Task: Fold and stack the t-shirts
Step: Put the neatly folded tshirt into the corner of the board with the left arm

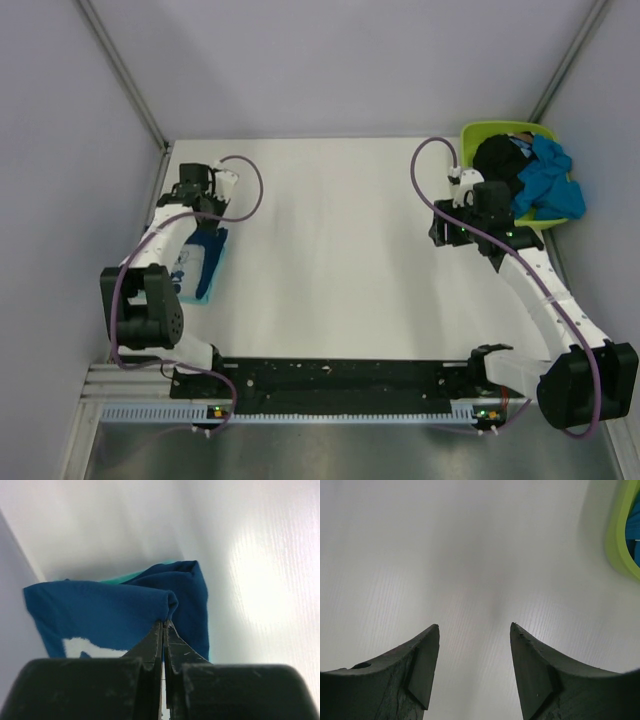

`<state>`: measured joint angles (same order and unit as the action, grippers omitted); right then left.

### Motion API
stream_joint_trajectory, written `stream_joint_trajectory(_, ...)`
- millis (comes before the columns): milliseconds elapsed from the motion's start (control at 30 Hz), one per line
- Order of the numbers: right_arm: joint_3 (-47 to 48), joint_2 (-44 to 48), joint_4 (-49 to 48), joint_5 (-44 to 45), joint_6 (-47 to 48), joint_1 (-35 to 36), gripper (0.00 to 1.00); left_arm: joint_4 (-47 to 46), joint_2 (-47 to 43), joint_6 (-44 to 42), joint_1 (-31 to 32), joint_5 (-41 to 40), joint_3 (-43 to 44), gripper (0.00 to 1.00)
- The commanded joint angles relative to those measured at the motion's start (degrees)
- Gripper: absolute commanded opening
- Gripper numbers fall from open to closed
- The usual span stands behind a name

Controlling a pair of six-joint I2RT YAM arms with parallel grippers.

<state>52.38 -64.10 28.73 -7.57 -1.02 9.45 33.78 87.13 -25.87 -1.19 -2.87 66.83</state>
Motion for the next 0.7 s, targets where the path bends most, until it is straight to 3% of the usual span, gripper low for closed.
stream_joint_trajectory(0,0.09,1.43,-2.01,0.19,0.66,-0.40,0.58,0.85,4.00,1.17,0.92,5.50,-0.12,0.00)
stream_joint_trajectory(100,0.09,1.43,-1.92,0.28,0.66,-0.40,0.59,0.76,6.37,0.91,0.93,8.84,0.06,0.00)
stream_joint_trajectory(267,-0.17,2.13,-1.75,0.45,0.66,-0.31,0.59,0.41,9.63,0.64,0.93,10.69,1.37,0.34)
stream_joint_trajectory(333,-0.09,2.31,-1.84,0.37,0.66,-0.40,0.59,1.20,8.85,0.12,0.93,12.97,2.34,0.40)
stream_joint_trajectory(533,-0.44,2.40,-1.84,-0.34,0.66,-0.40,0.61,1.47,0.34,-0.50,2.75,17.63,2.44,0.58)
stream_joint_trajectory(600,-0.61,2.57,-2.62,-0.86,0.49,-0.40,0.65,-0.63,-5.10,-1.46,4.17,19.39,-0.45,0.68)
stream_joint_trajectory(667,-1.40,2.92,-4.37,-2.09,0.14,-0.40,0.69,-4.06,-10.55,-2.34,5.05,21.58,-6.85,0.84)
